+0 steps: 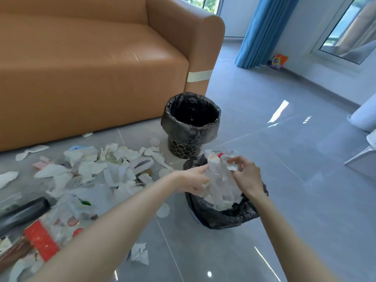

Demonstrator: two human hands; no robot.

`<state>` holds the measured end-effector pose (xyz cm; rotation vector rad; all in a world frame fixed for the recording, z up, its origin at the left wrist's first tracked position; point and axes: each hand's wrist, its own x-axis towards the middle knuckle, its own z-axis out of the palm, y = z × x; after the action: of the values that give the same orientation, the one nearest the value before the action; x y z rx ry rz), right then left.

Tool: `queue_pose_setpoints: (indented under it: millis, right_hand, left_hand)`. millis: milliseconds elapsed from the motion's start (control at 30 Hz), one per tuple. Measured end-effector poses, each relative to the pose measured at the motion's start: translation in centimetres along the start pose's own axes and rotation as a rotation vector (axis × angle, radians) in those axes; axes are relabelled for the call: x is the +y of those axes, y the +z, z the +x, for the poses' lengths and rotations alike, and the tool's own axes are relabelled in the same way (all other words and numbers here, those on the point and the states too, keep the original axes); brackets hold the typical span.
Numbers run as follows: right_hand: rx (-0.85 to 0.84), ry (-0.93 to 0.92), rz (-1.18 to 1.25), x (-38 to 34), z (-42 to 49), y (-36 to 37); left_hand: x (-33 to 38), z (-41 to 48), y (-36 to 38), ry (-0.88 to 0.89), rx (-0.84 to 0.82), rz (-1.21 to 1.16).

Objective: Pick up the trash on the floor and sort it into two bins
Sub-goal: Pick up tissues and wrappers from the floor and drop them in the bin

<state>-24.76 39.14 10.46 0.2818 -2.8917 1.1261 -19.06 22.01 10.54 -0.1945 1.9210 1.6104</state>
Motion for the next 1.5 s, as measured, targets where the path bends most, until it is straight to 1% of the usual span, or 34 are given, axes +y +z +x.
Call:
queue_pose_setpoints:
  millis: [67, 167, 267, 367, 433, 500, 633, 700, 767, 933, 1000, 1100, 1233, 1300, 1400, 1500]
  right_hand:
    - [-0.071, 0.014, -0.048, 1.5, -0.3, 1.7]
    - [-0.177, 0.0, -0.091, 2.5, 0.2, 4.3]
    - [-0.335, -0.024, -0.241, 3.5, 1.3, 6.9]
    - [-0.444, 0.04, -0.376, 5.4, 2.2, 9.3]
    - [-0.55, 0.078, -0.399, 6.5, 2.4, 10.2]
    - [-0.711, 0.096, -0.413, 7.1, 2.4, 11.0]
    - [-0.984, 0.174, -0.463, 7.8, 2.6, 12.0]
    - [-1.067, 0.171, -0.56, 8.1, 2.6, 12.7]
    - [-1.113, 0.15, -0.648, 8.4, 2.5, 13.4]
    - [-1.143, 0.138, -0.732, 8.6, 2.3, 14.2]
    - [-1.109, 0.097, -0.725, 8.5, 2.4, 13.9]
    - [-1.014, 0.015, -0.658, 7.8, 2.7, 13.0]
    - [-0.874, -0.084, -0.52, 5.1, 3.2, 10.5]
    - [-0.773, -0.137, -0.48, 3.2, 3.2, 8.9]
    - [-0.563, -0.213, -0.375, -0.3, 2.3, 7.0]
    - [-0.459, -0.247, -0.253, -4.2, 0.4, 6.6]
  left_hand:
    - [-1.4, -0.4, -0.1, -0.023, 0.075, 0.084]
    - [-3.6, -0.2, -0.8, 0.016, 0.222, 0.185]
    - [-5.8, 0.3, -1.4, 0.042, 0.291, 0.277]
    - [-6.8, 0.8, -1.5, 0.076, 0.292, 0.347]
    - [-6.9, 1.0, -1.3, 0.123, 0.287, 0.426]
    - [-7.3, 1.5, -1.1, 0.17, 0.282, 0.52]
    - [-8.7, 2.5, -0.5, 0.17, 0.218, 0.667]
    - [-9.3, 2.7, -0.3, 0.162, 0.197, 0.733]
    - [-9.7, 2.8, -0.3, 0.158, 0.19, 0.758]
    - [-9.8, 2.5, -0.9, 0.177, 0.177, 0.747]
    - [-9.9, 2.2, -1.1, 0.198, 0.181, 0.742]
    - [-9.8, 1.3, -1.6, 0.221, 0.2, 0.749]
    - [-9.5, -0.6, -2.9, 0.187, 0.23, 0.731]
    - [-9.1, -1.6, -3.7, 0.176, 0.255, 0.747]
    - [-8.4, -3.6, -5.2, 0.159, 0.279, 0.765]
    - [-8.6, -6.7, -6.8, 0.117, 0.315, 0.736]
